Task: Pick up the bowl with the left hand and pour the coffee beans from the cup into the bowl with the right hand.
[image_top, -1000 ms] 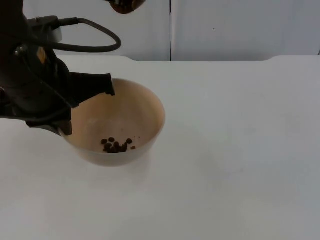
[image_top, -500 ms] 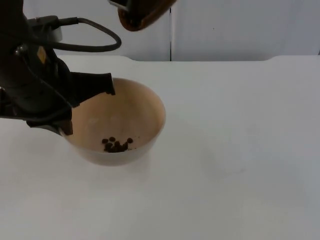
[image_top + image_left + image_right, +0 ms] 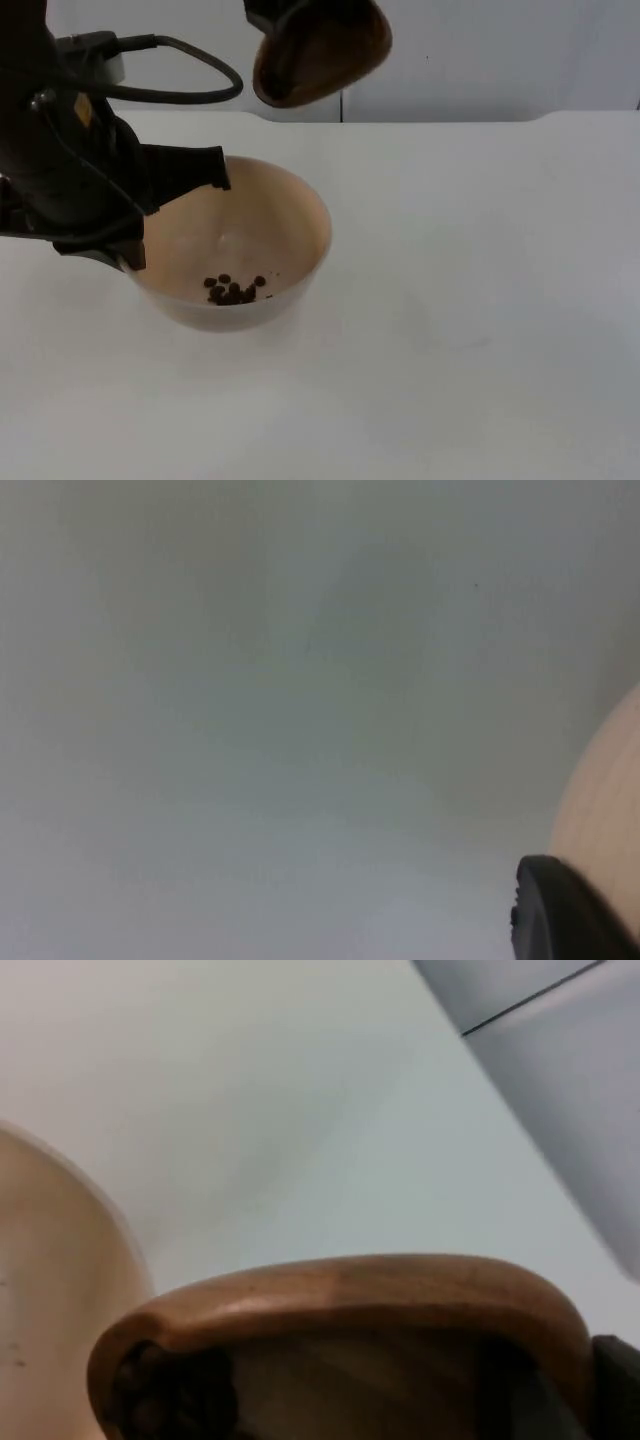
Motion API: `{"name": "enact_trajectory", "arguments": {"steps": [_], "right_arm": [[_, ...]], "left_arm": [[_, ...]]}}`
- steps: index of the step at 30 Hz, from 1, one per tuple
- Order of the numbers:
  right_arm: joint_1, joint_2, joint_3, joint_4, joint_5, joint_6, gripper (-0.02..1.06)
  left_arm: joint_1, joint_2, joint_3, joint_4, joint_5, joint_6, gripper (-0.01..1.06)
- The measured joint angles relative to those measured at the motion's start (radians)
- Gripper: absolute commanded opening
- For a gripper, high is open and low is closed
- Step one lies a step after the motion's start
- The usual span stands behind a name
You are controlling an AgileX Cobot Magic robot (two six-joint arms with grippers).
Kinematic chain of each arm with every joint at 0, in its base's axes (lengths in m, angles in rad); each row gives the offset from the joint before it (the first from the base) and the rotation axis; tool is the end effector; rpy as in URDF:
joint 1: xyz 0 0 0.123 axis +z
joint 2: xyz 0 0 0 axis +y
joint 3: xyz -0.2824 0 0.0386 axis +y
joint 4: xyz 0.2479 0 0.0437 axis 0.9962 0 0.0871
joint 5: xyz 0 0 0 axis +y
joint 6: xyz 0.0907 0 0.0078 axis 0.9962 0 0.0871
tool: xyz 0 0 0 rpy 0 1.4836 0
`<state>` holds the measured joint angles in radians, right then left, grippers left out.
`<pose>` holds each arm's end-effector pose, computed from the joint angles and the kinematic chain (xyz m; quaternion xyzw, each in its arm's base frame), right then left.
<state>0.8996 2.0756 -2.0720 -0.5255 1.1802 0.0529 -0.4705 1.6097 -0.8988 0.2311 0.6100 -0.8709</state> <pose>0.3185 0.3331 0.3246 -0.4218 0.8395 -0.1241 0.3193 0.2699 -0.1238 0.1902 -0.1143 0.9760 -0.0401 0.1809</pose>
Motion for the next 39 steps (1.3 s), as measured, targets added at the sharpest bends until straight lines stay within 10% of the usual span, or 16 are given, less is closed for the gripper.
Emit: {"name": "enact_trajectory", "arguments": {"steps": [17,39], "right_arm": [[-0.232,0.0,0.0,0.481,-0.01,-0.093,0.0],[-0.37,0.002,0.227,0.534,-0.157,-0.066,0.0]], "left_arm": [[0.0,0.0,0.0,-0.017,0.0,0.0,0.0],[0.0,0.0,0.0,-0.045,0.002,0.027,0.0]]}}
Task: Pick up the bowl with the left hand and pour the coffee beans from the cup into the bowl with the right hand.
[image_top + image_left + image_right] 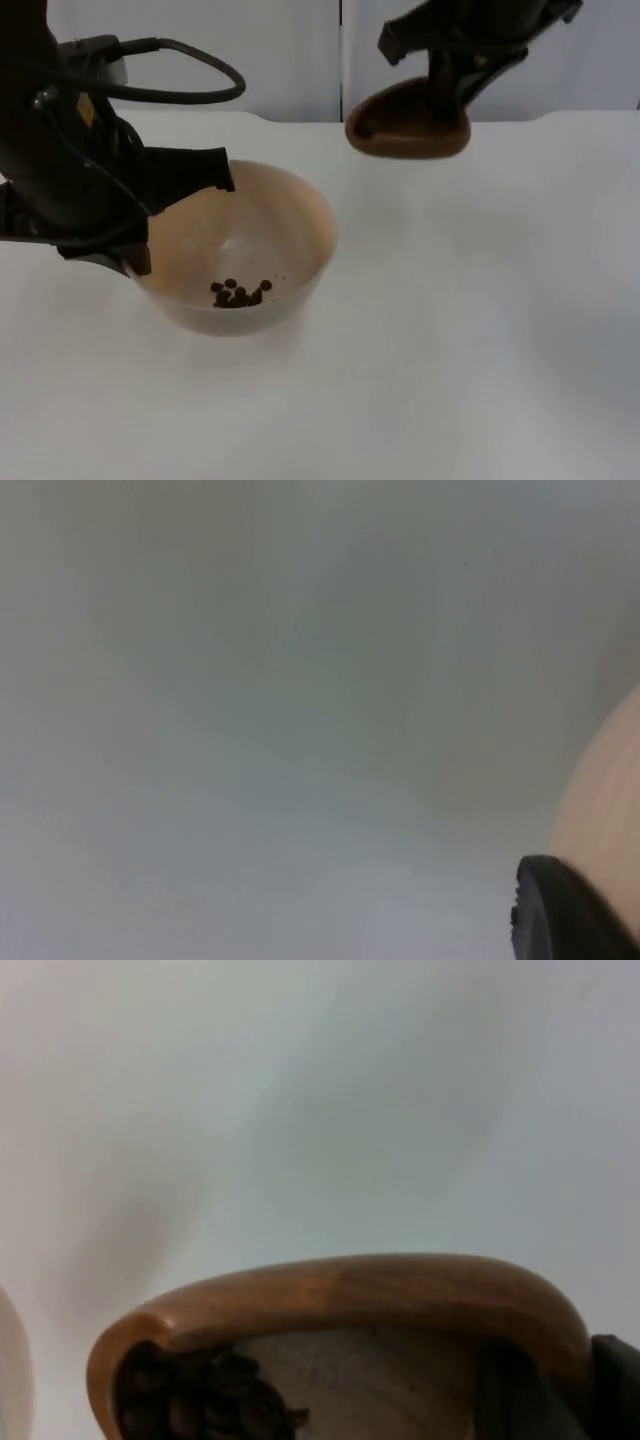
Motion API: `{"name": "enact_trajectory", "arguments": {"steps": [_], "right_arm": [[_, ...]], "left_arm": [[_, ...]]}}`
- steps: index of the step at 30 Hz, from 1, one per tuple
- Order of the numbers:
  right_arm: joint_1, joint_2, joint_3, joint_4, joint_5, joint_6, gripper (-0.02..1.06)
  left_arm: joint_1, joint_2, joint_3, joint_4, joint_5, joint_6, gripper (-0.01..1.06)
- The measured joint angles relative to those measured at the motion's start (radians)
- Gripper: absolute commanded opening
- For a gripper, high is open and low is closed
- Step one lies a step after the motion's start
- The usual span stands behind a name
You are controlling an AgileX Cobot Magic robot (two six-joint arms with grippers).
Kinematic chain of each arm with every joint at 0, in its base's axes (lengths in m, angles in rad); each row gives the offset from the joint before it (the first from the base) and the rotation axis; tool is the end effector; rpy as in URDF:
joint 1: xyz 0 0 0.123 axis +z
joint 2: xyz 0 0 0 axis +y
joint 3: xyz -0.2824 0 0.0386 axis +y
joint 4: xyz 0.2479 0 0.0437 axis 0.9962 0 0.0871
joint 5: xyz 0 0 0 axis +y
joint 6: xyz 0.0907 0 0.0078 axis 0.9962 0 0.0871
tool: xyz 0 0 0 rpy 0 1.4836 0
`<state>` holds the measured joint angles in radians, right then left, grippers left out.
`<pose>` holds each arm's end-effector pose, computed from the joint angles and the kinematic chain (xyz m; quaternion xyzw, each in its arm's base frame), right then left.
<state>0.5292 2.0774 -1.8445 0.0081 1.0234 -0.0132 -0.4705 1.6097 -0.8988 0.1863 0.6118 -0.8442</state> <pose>0.3946 0.2315 0.2527 -0.2612 0.9444 0.0546 0.1919 0.2685 -0.1257 0.1898 -0.1174 0.9769 -0.0498 0.1715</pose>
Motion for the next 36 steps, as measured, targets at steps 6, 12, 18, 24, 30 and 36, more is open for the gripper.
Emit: {"name": "enact_trajectory", "arguments": {"steps": [6,12,18,24,30,36], "right_arm": [[-0.039,0.0,0.114,0.02,-0.081,0.002,0.0],[-0.068,0.0,0.252,0.001,-0.174,0.006,0.0],[-0.068,0.0,0.407,0.0,-0.328,0.025,0.0],[-0.068,0.0,0.5,0.0,-0.428,0.059,0.0],[-0.068,0.0,0.543,0.0,-0.478,0.07,0.0],[-0.068,0.006,0.548,0.0,-0.486,0.072,0.0]], "left_arm": [[0.0,0.021,0.0,0.0,-0.002,0.023,0.0],[0.0,0.077,0.0,0.014,-0.025,0.033,0.0],[0.0,0.112,0.0,0.018,-0.08,0.033,0.0],[0.0,0.116,0.0,0.018,-0.089,0.033,0.0],[0.0,0.116,0.0,0.018,-0.11,0.033,0.0],[0.0,0.116,0.0,0.023,-0.112,0.033,0.0]]}}
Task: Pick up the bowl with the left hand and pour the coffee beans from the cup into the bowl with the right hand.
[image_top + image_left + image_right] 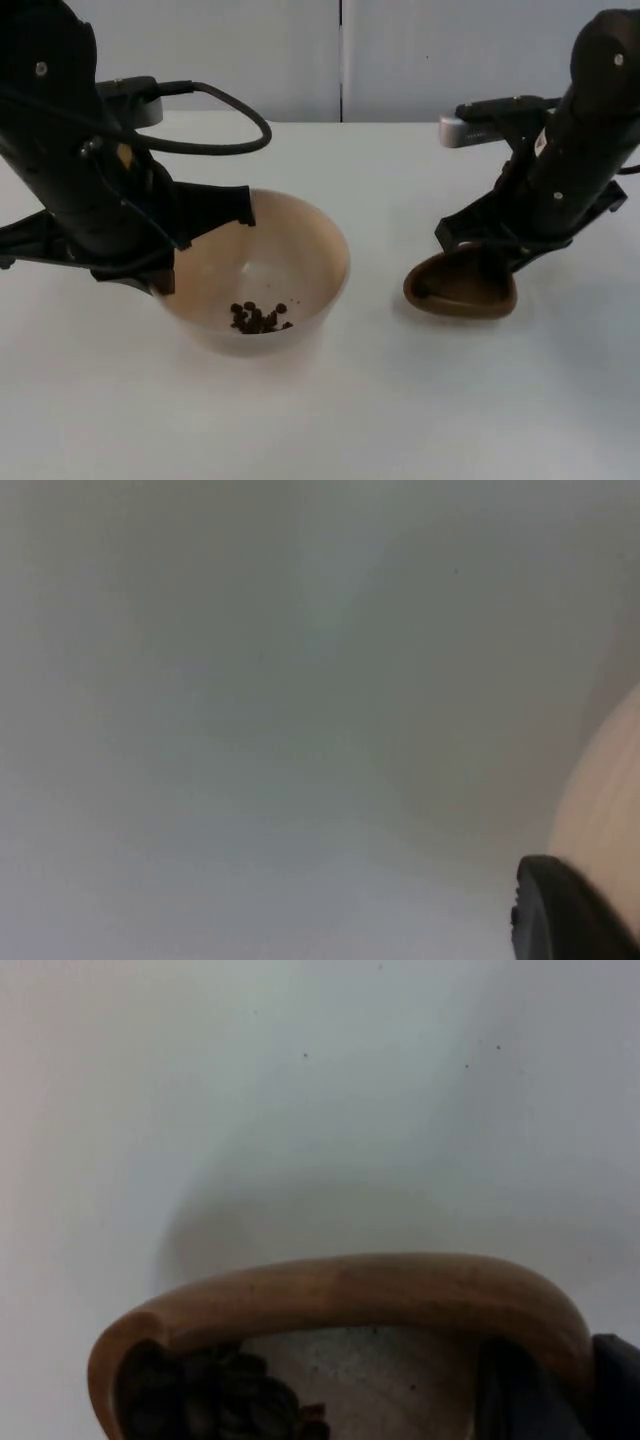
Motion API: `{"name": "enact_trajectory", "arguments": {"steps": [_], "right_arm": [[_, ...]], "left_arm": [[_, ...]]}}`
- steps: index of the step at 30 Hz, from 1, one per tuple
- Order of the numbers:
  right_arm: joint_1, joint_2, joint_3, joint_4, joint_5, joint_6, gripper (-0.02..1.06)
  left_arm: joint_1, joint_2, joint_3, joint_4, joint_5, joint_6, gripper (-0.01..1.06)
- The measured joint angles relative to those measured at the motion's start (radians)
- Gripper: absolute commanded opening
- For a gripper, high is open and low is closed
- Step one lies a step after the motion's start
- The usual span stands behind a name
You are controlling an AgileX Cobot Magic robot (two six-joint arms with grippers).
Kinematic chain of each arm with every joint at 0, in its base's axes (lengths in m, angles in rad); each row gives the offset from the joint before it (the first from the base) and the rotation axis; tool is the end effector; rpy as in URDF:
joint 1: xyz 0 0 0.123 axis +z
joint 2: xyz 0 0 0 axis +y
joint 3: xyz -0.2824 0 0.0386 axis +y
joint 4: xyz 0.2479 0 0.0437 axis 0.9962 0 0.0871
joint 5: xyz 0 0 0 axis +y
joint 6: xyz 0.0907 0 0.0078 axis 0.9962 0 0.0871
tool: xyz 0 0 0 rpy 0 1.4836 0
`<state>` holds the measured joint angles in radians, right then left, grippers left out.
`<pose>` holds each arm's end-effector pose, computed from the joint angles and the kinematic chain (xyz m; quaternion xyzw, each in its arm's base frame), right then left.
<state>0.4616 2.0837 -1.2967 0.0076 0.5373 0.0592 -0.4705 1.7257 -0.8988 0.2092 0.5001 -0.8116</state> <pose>0.3650 0.1820 0.1193 -0.1942 0.9668 0.0451 0.1598 0.2821 -0.1333 0.1578 -0.0856 0.9807 -0.0463 0.1699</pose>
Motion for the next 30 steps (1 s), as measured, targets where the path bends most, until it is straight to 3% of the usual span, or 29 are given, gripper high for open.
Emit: {"name": "enact_trajectory", "arguments": {"steps": [10,17,30], "right_arm": [[0.0,0.028,0.002,0.002,-0.018,0.0,0.0],[0.0,0.028,0.002,0.002,-0.018,0.0,0.0],[0.0,0.028,0.002,0.002,-0.016,0.0,0.0]], "left_arm": [[0.0,0.0,0.0,0.012,-0.025,0.0,0.0],[0.0,0.002,0.0,0.112,-0.041,0.002,0.0],[0.0,0.131,-0.002,0.146,-0.074,0.062,0.0]]}}
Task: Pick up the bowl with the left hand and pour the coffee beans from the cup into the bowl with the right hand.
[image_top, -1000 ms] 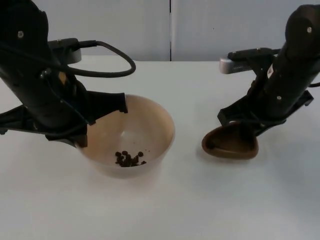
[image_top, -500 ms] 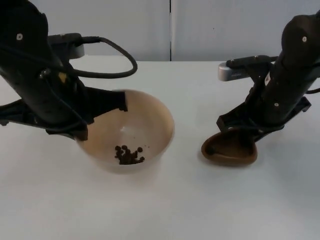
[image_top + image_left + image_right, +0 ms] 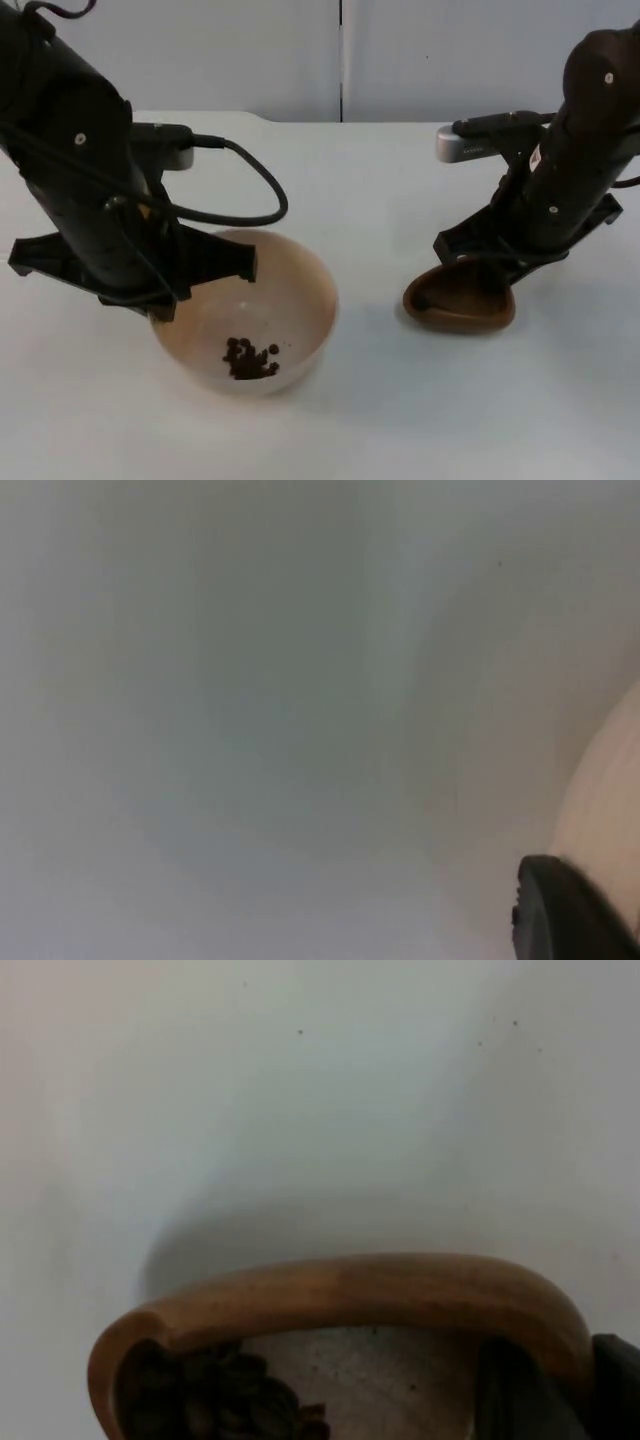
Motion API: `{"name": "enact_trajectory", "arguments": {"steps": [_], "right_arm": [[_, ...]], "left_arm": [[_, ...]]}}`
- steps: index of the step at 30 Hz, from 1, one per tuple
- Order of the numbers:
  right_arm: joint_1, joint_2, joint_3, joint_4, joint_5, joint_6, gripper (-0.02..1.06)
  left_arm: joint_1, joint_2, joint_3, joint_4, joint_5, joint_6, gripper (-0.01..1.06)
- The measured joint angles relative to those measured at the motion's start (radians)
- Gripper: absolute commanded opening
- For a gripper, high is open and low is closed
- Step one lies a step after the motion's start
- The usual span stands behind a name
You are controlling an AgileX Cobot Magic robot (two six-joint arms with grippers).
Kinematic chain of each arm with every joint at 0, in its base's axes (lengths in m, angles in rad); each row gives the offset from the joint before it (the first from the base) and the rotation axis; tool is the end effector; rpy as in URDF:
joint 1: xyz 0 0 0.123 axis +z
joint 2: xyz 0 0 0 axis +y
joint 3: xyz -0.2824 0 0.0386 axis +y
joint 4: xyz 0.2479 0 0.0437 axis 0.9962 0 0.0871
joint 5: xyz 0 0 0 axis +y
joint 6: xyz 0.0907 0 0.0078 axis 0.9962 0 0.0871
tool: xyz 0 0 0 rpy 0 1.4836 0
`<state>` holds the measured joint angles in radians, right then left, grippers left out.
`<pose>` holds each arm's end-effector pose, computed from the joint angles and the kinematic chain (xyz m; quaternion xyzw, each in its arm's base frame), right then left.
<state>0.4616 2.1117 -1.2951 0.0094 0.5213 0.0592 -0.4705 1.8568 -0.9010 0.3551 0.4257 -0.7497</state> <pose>0.3657 0.1824 0.1080 -0.1937 0.9680 0.0439 0.1532 0.2929 -0.1343 0.1197 0.0122 0.9862 -0.0003 0.1653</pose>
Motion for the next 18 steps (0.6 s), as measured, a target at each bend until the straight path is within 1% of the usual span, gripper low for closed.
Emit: {"name": "enact_trajectory", "arguments": {"steps": [9,11,13,14,17,18], "right_arm": [[0.0,0.0,0.0,-0.004,0.002,0.0,0.0],[0.0,0.0,0.0,-0.009,0.002,0.0,0.03],[0.0,0.0,0.0,-0.009,0.002,0.0,0.1],[0.0,0.0,0.0,-0.009,0.002,0.0,0.1],[0.0,0.0,0.0,-0.009,0.002,0.0,0.23],[0.0,0.0,0.0,-0.009,0.002,0.0,0.27]], "left_arm": [[0.0,0.018,0.0,0.0,-0.026,0.009,0.0],[0.0,0.018,0.0,0.0,-0.028,0.009,0.0],[0.0,0.018,0.0,0.0,-0.028,0.009,0.07],[0.0,0.018,0.0,0.0,-0.028,0.009,0.07],[0.0,0.022,0.0,0.0,-0.024,0.009,0.27],[0.0,0.022,0.0,0.0,-0.024,0.009,0.36]]}}
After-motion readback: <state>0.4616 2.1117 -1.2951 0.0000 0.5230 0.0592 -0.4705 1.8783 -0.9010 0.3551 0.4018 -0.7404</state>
